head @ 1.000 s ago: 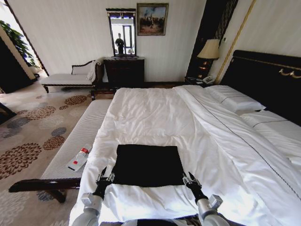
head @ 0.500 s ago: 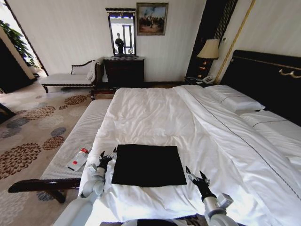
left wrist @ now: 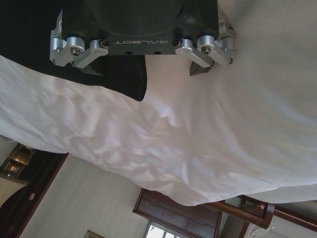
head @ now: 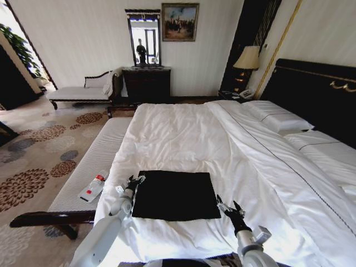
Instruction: Fold the clothes on the bed.
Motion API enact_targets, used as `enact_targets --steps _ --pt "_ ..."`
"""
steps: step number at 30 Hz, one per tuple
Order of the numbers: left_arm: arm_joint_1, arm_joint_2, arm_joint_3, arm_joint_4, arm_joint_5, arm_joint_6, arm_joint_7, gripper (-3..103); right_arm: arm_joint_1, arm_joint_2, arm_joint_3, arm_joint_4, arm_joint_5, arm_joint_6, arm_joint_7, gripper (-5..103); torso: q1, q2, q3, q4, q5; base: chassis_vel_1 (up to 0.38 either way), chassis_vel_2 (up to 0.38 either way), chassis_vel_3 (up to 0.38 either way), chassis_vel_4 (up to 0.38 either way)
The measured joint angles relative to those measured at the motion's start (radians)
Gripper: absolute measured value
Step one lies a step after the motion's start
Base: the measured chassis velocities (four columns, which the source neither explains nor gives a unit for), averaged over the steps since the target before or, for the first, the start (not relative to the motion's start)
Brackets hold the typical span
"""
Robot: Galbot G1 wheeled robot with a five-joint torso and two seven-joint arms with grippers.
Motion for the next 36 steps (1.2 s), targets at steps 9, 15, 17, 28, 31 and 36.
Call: enact_targets --steps 9,15,17,28,31,36 --pt "-0.032 -0.016 0.028 0.027 0.004 0.003 0.000 70 0.006 -0.019 0.014 0.016 0.037 -0.015 0.005 100 0.000 0.000 0.000 -0.0001 0.0000 0.000 0.000 0.000 0.000" --pt "-0.052 -0.018 0.052 0.041 0.003 0.003 -0.002 54 0.008 -0.016 0.023 0.041 0.073 -0.028 0.011 100 0.000 0.000 0.000 -0.0002 -0.0001 0.000 0.000 0.000 0.000" --pt "-0.063 -0.019 0.056 0.053 0.001 0.003 -0.004 43 0.010 -0.015 0.027 0.048 0.081 -0.031 0.013 100 0.000 0.000 0.000 -0.0002 0.0000 0.000 0.000 0.000 0.000" --pt "-0.049 0.000 0.041 0.031 -0.008 0.003 -0.029 5 0.038 -0.040 0.010 0.048 0.172 -0.099 0.022 100 0.000 0.000 0.000 -0.0003 -0.0002 0.000 0.000 0.000 0.000" --pt "-0.044 0.005 0.040 0.020 -0.005 0.002 -0.035 1 0.070 -0.066 0.001 0.030 0.198 -0.114 0.025 100 0.000 0.000 0.000 -0.0001 -0.0001 0.000 0.000 0.000 0.000" --pt "-0.027 0.022 0.042 -0.006 0.059 -0.028 -0.029 1 0.240 -0.203 -0.030 -0.066 0.392 -0.217 0.045 100 0.000 0.000 0.000 0.0003 0.0002 0.000 0.000 0.000 0.000"
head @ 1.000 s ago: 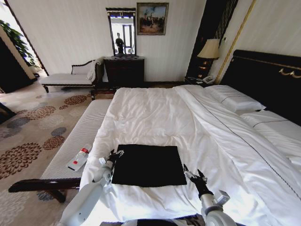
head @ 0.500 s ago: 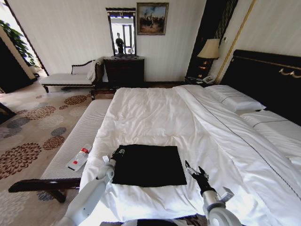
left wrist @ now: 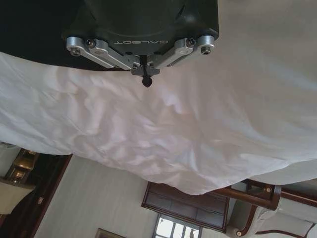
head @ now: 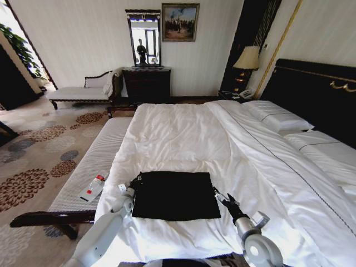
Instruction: Fold the clothes on the bed.
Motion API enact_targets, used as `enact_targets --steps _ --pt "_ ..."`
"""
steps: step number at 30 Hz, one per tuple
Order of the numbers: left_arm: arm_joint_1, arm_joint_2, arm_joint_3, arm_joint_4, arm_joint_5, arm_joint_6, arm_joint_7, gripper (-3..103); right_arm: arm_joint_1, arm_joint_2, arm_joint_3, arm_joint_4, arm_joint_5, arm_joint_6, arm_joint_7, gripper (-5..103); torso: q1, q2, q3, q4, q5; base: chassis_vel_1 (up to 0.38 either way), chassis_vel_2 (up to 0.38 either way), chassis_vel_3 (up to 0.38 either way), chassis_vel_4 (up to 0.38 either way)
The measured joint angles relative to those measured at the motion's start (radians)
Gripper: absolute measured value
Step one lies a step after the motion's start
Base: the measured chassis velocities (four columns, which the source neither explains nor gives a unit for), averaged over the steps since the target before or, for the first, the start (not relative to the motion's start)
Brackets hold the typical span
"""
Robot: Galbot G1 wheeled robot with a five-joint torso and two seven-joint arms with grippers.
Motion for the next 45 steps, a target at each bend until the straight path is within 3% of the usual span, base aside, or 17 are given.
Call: enact_targets --steps 1,3,4,8,14,20,36,38,40,45 --pt "0.000 0.000 0.000 0.000 0.000 0.000 0.000 1 0.000 0.000 0.000 0.000 0.000 0.000 0.000 100 0.000 0.000 0.000 0.0000 0.0000 0.000 0.000 0.000 0.000" --pt "0.007 0.003 -0.001 -0.022 0.004 -0.003 -0.005 1 0.105 -0.059 -0.012 -0.073 0.192 -0.090 0.014 100 0.000 0.000 0.000 0.0001 -0.0001 0.000 0.000 0.000 0.000" --pt "0.009 0.005 -0.002 -0.031 0.001 -0.003 -0.008 1 0.139 -0.073 -0.021 -0.102 0.229 -0.107 0.016 100 0.000 0.000 0.000 -0.0001 0.0000 0.000 0.000 0.000 0.000" --pt "0.014 0.012 -0.003 -0.060 -0.015 -0.001 -0.016 1 0.291 -0.113 -0.081 -0.244 0.295 -0.146 0.016 100 0.000 0.000 0.000 -0.0004 0.0000 0.000 0.000 0.000 0.000" --pt "0.009 0.019 0.010 -0.081 -0.034 0.005 -0.035 1 0.483 -0.109 -0.144 -0.473 0.290 -0.166 -0.019 100 0.000 0.000 0.000 -0.0003 -0.0002 0.000 0.000 0.000 0.000" --pt "-0.001 0.022 0.018 -0.084 -0.047 0.009 -0.036 1 0.566 -0.071 -0.175 -0.606 0.263 -0.181 -0.040 100 0.000 0.000 0.000 -0.0003 0.0000 0.000 0.000 0.000 0.000" --pt "-0.005 0.030 0.034 -0.097 -0.057 0.026 -0.051 1 0.591 -0.008 -0.192 -0.667 0.253 -0.186 -0.066 101 0.000 0.000 0.000 -0.0005 -0.0003 0.000 0.000 0.000 0.000" --pt "-0.006 0.031 0.033 -0.098 -0.061 0.027 -0.054 1 0.591 -0.003 -0.193 -0.666 0.252 -0.186 -0.066 93 0.000 0.000 0.000 -0.0005 -0.0003 0.000 0.000 0.000 0.000" --pt "-0.006 0.031 0.033 -0.098 -0.062 0.027 -0.054 1 0.590 -0.002 -0.194 -0.665 0.253 -0.186 -0.065 93 0.000 0.000 0.000 -0.0004 -0.0002 0.000 0.000 0.000 0.000" --pt "-0.005 0.028 0.029 -0.098 -0.063 0.027 -0.056 1 0.579 -0.009 -0.194 -0.650 0.254 -0.188 -0.065 72 0.000 0.000 0.000 -0.0004 -0.0003 0.000 0.000 0.000 0.000"
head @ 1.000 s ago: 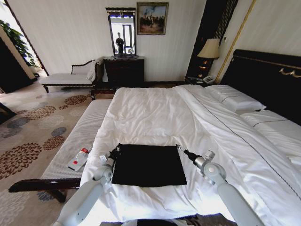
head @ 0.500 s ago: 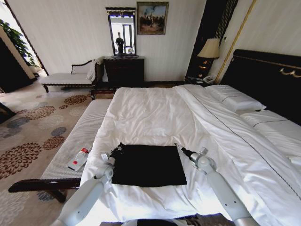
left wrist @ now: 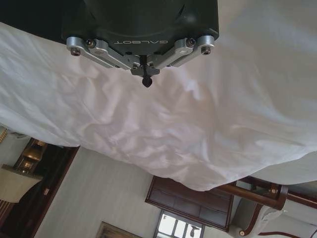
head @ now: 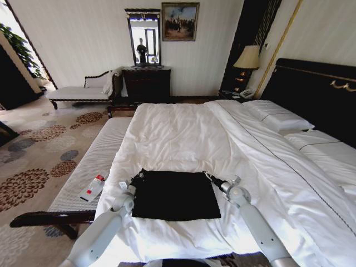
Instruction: Fold the clothes on the bed.
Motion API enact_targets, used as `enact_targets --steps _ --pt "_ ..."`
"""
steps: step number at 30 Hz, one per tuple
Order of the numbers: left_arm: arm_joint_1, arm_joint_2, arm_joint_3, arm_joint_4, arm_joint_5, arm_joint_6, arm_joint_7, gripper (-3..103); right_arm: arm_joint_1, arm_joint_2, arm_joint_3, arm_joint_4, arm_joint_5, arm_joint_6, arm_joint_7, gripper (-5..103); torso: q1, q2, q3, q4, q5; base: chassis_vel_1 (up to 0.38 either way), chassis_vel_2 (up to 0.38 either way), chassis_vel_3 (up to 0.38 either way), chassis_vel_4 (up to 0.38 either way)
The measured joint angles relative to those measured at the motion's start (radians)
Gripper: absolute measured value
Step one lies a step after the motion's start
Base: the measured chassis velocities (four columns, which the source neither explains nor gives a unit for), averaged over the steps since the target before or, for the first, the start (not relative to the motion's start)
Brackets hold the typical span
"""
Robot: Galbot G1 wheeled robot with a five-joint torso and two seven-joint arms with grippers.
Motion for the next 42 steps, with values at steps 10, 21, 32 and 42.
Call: enact_targets --steps 10,21,32,42 --pt "-0.012 0.000 0.018 0.000 -0.001 0.001 -0.007 1 -0.014 -0.009 -0.002 0.004 -0.013 -0.004 -0.010 33 0.000 0.000 0.000 0.0000 0.0001 0.000 0.000 0.000 0.000" --pt "-0.014 0.003 0.032 -0.004 -0.003 0.000 -0.013 1 -0.007 0.007 -0.003 -0.005 -0.011 -0.003 -0.010 1 0.000 0.000 0.000 0.0000 0.0000 0.000 0.000 0.000 0.000" --pt "0.002 0.027 0.005 -0.076 -0.020 -0.001 -0.042 1 -0.043 -0.028 0.024 0.081 -0.011 0.002 -0.013 1 0.000 0.000 0.000 0.0000 0.0000 0.000 0.000 0.000 0.000" --pt "-0.006 0.178 -0.093 -0.385 -0.126 0.013 -0.118 1 -0.105 -0.146 0.089 0.413 0.026 0.043 0.029 1 0.000 0.000 0.000 0.0001 -0.0002 0.000 0.000 0.000 0.000"
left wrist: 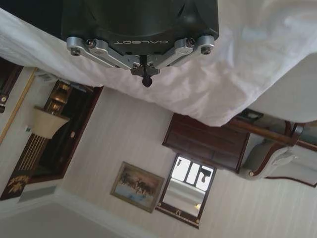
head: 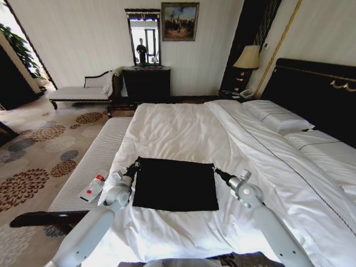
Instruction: Fold the clothes on the bed.
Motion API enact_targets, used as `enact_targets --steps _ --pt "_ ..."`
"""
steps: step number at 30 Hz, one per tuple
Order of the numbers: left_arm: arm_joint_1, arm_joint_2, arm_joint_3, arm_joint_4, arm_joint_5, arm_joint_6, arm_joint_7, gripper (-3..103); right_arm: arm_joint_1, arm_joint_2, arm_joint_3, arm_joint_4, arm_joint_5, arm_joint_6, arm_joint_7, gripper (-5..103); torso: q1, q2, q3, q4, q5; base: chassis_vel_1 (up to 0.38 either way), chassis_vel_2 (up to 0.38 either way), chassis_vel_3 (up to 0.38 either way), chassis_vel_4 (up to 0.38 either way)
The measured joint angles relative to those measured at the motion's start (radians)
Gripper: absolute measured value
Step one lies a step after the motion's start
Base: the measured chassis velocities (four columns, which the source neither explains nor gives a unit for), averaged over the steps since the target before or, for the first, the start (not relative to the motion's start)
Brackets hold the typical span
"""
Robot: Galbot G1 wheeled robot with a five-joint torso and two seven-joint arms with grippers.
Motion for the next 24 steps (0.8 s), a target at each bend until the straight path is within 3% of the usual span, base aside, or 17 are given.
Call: enact_targets --steps 2,7,11,13,16,18,20,24 --pt "-0.002 0.016 -0.006 -0.024 -0.006 0.000 -0.008 1 -0.002 -0.005 0.003 0.018 0.005 0.002 0.004 1 0.000 0.000 0.000 0.0000 0.0000 0.000 0.000 0.000 0.000" --pt "0.002 0.145 -0.061 -0.204 -0.051 -0.002 -0.043 1 -0.004 -0.044 0.032 0.168 0.027 0.038 0.049 1 0.000 0.000 0.000 -0.0002 0.0003 0.000 0.000 0.000 0.000" --pt "0.027 0.175 -0.097 -0.272 -0.057 -0.008 -0.058 1 -0.001 -0.050 0.049 0.221 0.048 0.051 0.081 1 0.000 0.000 0.000 0.0004 0.0003 0.000 0.000 0.000 0.000" --pt "0.033 0.180 -0.105 -0.294 -0.060 -0.010 -0.072 1 -0.021 -0.052 0.079 0.254 0.063 0.052 0.097 1 0.000 0.000 0.000 0.0009 0.0003 0.000 0.000 0.000 0.000" --pt "0.040 0.181 -0.108 -0.312 -0.062 -0.010 -0.080 1 -0.097 -0.053 0.162 0.320 0.079 0.052 0.112 1 0.000 0.000 0.000 -0.0017 -0.0001 0.000 0.000 0.000 0.000" --pt "0.054 0.182 -0.120 -0.324 -0.061 -0.010 -0.080 1 -0.112 -0.053 0.179 0.335 0.084 0.052 0.115 1 0.000 0.000 0.000 -0.0015 0.0001 0.000 0.000 0.000 0.000" --pt "0.108 0.181 -0.156 -0.367 -0.049 -0.012 -0.095 1 -0.152 -0.053 0.214 0.373 0.095 0.052 0.120 1 0.000 0.000 0.000 0.0006 0.0006 0.000 0.000 0.000 0.000" --pt "0.186 0.166 -0.189 -0.412 -0.030 -0.020 -0.119 1 -0.213 -0.046 0.246 0.417 0.100 0.049 0.129 1 0.000 0.000 0.000 -0.0002 0.0002 0.000 0.000 0.000 0.000"
